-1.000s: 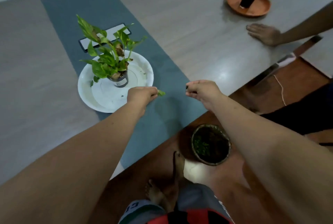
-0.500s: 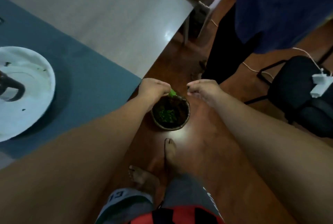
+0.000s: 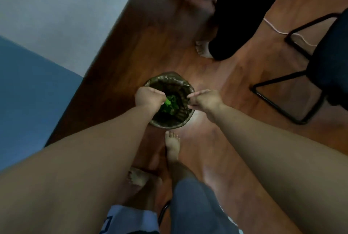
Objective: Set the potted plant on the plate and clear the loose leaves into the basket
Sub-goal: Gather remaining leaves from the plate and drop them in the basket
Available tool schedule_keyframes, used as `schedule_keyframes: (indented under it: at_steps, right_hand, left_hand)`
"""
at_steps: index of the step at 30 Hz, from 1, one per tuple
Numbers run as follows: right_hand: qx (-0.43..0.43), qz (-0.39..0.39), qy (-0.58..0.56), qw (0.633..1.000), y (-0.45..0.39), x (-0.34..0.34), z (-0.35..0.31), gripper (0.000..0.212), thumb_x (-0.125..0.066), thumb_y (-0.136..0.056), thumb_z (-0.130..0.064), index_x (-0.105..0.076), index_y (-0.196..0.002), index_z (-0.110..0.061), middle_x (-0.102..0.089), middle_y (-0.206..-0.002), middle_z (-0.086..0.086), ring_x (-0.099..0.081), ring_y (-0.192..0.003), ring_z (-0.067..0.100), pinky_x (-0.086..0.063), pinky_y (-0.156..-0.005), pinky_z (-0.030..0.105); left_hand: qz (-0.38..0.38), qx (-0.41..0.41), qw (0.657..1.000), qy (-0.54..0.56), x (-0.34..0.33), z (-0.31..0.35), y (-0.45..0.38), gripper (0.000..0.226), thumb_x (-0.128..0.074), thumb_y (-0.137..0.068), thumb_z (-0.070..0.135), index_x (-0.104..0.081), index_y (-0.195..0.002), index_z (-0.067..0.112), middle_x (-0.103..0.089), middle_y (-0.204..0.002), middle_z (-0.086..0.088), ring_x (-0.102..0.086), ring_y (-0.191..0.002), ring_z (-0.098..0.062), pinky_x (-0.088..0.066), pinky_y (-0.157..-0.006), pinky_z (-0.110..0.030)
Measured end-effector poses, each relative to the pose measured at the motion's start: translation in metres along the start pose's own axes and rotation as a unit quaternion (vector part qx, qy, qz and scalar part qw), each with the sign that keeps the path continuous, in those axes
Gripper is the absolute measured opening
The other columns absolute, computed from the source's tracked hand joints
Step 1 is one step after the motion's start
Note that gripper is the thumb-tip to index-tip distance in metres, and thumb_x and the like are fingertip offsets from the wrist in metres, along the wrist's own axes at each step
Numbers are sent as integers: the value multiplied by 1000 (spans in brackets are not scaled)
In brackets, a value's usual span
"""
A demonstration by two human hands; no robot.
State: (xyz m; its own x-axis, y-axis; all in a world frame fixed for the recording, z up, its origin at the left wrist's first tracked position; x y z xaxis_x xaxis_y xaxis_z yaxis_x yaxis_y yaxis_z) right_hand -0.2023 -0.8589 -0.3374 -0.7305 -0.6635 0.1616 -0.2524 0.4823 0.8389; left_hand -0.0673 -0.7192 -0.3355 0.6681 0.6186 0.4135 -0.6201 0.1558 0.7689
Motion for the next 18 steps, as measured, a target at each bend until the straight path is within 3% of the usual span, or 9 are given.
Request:
schedule_keyframes:
  at_steps: [6,8,11,13,15,17,18]
  right_hand:
    - [-44,0,-2,999,-96,-15,45,20,-63,-82,18,-65,-74,0,-64,-79,10,-65,-78,21,-60,-53,20]
    - [-56,-3,14,998,-120,-18,60,15,-63,-83,14,-66,-80,0,-66,-84,9,-66,-80,18,-61,-57,22]
    - [-66,-15,32,997,-141,-20,79,18,-60,-86,13,-67,-81,-3,-68,-91,14,-69,-82,21,-61,-60,24]
    - [-68,-13,43,997,-147,-20,84,19,-58,-88,11,-67,-82,-4,-68,-94,17,-68,-83,24,-61,-63,27]
    - [-62,-5,66,996,-147,-19,87,18,-55,-91,7,-67,-84,-5,-67,-94,17,-68,-82,25,-62,-67,30]
    - [-50,-2,114,992,-144,-18,85,17,-54,-93,0,-69,-87,-7,-69,-92,16,-68,-82,26,-63,-76,37]
    - [-42,-4,137,990,-141,-18,83,17,-54,-93,-4,-70,-87,-8,-70,-89,15,-68,-80,26,-63,-78,38]
  left_hand:
    - [-10,56,998,-21,-47,-49,-71,8,-67,-84,16,-72,-88,21,-74,-91,0,-71,-94,-19,-56,-94,-36]
    - [-14,76,997,-4,-58,-61,-91,13,-61,-90,20,-70,-101,20,-67,-87,3,-69,-85,-16,-56,-94,-37]
    - [-32,128,990,54,-69,-71,-108,19,-54,-96,16,-65,-112,12,-66,-108,-5,-63,-73,-14,-61,-78,-35]
    - [-71,134,987,47,-72,-72,-114,31,-51,-98,14,-59,-126,5,-63,-125,-13,-66,-90,-22,-55,-68,-30]
    - [-91,125,987,40,-71,-70,-116,39,-49,-98,14,-54,-134,1,-60,-115,-12,-58,-95,-23,-54,-74,-32]
    - [-76,117,990,26,-67,-68,-116,37,-50,-97,16,-57,-132,2,-57,-105,-7,-56,-93,-21,-53,-85,-37]
    - [-58,114,992,14,-64,-66,-113,34,-50,-97,17,-60,-128,5,-59,-101,-5,-58,-90,-20,-53,-84,-36]
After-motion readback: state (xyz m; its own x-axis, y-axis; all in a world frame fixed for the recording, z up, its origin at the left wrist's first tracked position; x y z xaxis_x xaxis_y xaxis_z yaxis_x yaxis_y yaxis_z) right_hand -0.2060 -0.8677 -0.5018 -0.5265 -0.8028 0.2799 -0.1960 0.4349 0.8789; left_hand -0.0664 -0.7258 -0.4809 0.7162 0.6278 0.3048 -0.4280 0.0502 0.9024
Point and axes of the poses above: each hand's wrist, its own y-axis away from the middle knuckle, its own x-axis out of the back of the hand, z = x × y, the point moved 5 cm from there along -y, towards the middle knuckle
